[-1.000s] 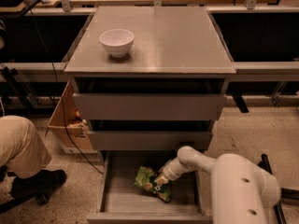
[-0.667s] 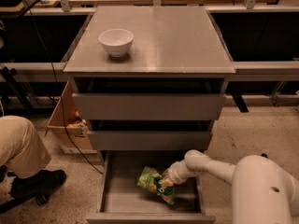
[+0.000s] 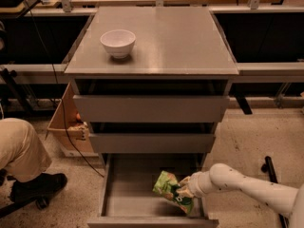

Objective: Pick green rice chip bag from bottom drawer and place on counter

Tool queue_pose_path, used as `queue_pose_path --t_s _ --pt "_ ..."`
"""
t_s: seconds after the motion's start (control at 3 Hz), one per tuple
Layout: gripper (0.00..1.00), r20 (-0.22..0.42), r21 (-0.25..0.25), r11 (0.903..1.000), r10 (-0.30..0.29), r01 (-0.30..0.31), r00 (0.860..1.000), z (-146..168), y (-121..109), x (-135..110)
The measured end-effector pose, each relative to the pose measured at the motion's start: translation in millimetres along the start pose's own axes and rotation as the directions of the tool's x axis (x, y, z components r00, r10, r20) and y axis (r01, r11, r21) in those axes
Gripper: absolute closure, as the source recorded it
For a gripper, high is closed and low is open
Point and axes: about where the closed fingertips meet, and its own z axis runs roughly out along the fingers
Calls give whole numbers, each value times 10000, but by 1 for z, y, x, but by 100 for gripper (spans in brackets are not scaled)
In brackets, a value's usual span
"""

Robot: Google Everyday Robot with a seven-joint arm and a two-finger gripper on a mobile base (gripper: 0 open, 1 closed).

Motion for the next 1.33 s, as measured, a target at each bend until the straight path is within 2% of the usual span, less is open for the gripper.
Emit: queue_pose_path --t_s 0.33,0.67,1.33 --pt "100 -63 950 9955 17 -11 10000 -74 7 -3" --pt "100 -111 2000 9796 -171 189 9998 -143 1 -17" --pt "100 161 1868 9823 -130 97 9998 -140 -2 -32"
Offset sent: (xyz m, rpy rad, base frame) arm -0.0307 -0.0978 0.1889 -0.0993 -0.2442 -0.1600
